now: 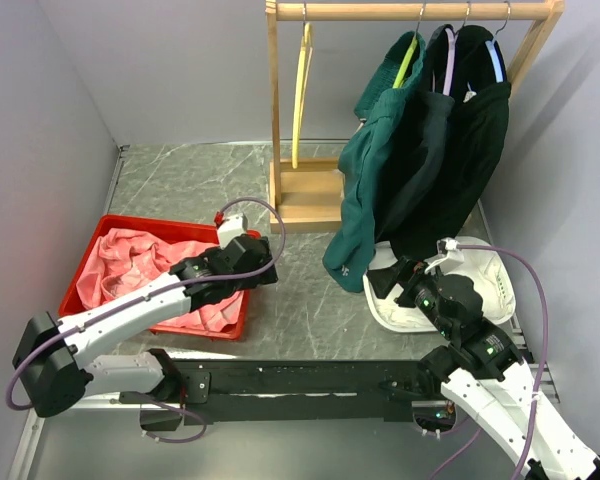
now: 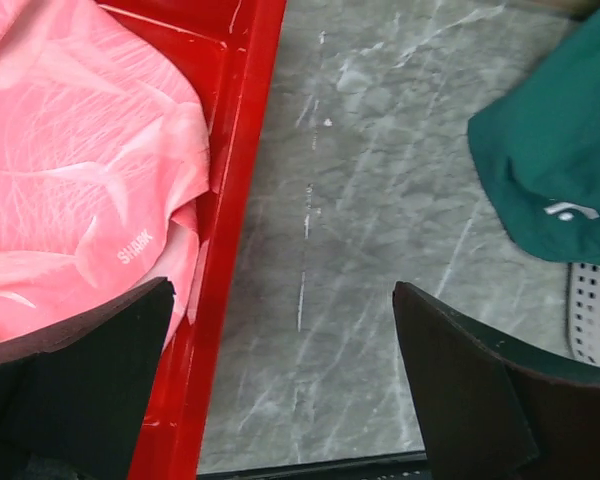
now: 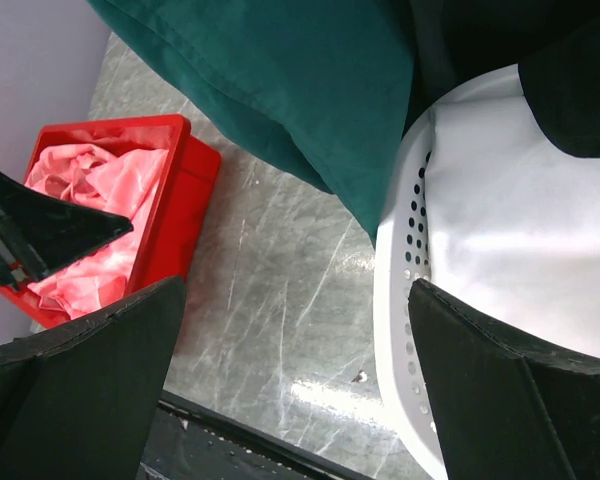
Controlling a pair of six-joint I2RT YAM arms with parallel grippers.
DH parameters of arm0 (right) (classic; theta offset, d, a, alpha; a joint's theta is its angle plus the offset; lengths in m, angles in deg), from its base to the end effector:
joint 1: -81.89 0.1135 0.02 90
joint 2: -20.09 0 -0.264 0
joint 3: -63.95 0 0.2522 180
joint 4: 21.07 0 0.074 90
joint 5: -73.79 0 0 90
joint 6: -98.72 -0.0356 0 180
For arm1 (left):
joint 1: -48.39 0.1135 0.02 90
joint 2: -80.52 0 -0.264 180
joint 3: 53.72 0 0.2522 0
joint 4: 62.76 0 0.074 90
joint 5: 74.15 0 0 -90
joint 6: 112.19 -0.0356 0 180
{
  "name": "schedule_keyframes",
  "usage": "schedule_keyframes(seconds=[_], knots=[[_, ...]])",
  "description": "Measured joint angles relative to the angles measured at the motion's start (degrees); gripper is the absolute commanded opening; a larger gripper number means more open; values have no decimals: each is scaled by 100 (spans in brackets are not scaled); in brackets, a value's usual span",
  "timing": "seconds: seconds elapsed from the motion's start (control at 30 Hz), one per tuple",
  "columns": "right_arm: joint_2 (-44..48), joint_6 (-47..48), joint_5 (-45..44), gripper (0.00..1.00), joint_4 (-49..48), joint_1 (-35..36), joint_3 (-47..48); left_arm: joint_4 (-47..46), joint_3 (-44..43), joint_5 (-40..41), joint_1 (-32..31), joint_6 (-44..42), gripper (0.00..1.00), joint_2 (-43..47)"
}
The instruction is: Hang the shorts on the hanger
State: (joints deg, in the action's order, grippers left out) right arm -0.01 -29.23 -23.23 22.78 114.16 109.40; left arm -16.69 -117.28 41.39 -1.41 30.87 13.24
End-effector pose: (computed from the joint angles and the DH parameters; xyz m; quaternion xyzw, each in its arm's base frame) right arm 0.0900 0.0517 0.2775 0.0759 0.8073 0.2948 0.5056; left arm 0.1655 -0.1720 0.2596 -0.1020 0.9133 -0.1327 0.3713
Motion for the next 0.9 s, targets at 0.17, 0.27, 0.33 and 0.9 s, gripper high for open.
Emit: schedule_keyframes(seconds=[0.17,0.27,0.33,0.9], knots=[[0,31,0,100,-4,0,0,197,-162,4,4,175,97,120],[-2,50,15,100,-11,0,0,527,-284,4,221,448,97,258],[-9,55,68,100,-44,0,0,636,-289,-133,699,599,97,372],[-323,44,608,100,-527,0,-48,2192,-660,-42,4081,1602,98,-1104]])
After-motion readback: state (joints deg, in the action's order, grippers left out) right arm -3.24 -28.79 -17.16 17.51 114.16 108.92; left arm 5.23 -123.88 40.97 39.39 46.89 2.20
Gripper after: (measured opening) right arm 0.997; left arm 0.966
